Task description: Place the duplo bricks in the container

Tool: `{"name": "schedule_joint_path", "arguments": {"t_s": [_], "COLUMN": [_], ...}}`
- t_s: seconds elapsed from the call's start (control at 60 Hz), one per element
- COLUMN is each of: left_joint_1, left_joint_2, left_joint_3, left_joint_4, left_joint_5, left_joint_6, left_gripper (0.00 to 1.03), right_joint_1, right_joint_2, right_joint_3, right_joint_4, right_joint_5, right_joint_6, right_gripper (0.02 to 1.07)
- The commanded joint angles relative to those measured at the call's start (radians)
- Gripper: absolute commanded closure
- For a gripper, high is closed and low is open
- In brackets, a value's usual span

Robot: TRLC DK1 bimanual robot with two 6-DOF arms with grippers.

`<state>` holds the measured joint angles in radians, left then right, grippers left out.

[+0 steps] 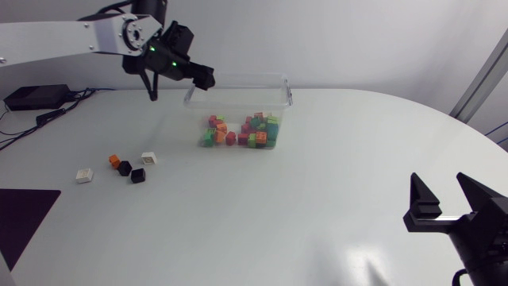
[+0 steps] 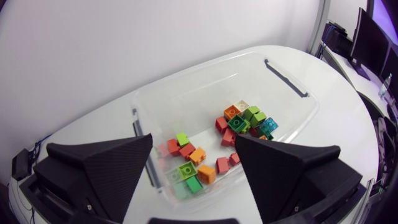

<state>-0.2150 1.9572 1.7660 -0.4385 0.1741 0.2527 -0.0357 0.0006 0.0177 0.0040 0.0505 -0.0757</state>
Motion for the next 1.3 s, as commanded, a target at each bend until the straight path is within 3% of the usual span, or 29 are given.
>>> {"name": "schedule_joint_path", "arguments": {"t_s": [0.0, 0.083, 0.333, 0.517, 0.617, 0.883, 1.283], "left_joint_1": [0.055, 0.100, 0.301, 0.381, 0.385, 0.365, 0.362], "left_joint_2": [-0.121, -0.199, -0.259, -0.182, -0.142, -0.038, 0.101], "left_joint_3": [-0.057, -0.145, -0.333, -0.396, -0.431, -0.418, -0.287], "left_joint_4": [-0.025, -0.028, -0.088, -0.091, -0.097, -0.131, -0.183], "left_joint_5": [0.018, 0.033, 0.111, 0.116, 0.116, 0.108, 0.097], "left_joint_6": [0.080, 0.165, 0.629, 0.936, 1.065, 1.234, 1.261], "left_gripper": [0.05, 0.05, 0.05, 0.06, 0.06, 0.06, 0.07], "right_joint_1": [-0.003, -0.003, -0.003, -0.003, -0.003, -0.003, -0.003], "right_joint_2": [-0.007, -0.007, -0.007, -0.007, -0.007, -0.007, -0.007], "right_joint_3": [-0.022, -0.022, -0.022, -0.022, -0.022, -0.022, -0.022], "right_joint_4": [0.011, 0.011, 0.011, 0.011, 0.011, 0.011, 0.011], "right_joint_5": [0.006, 0.006, 0.005, 0.005, 0.005, 0.006, 0.006], "right_joint_6": [-0.013, -0.013, -0.013, -0.013, -0.013, -0.013, -0.013], "right_gripper": [0.06, 0.06, 0.06, 0.06, 0.06, 0.06, 0.06]}}
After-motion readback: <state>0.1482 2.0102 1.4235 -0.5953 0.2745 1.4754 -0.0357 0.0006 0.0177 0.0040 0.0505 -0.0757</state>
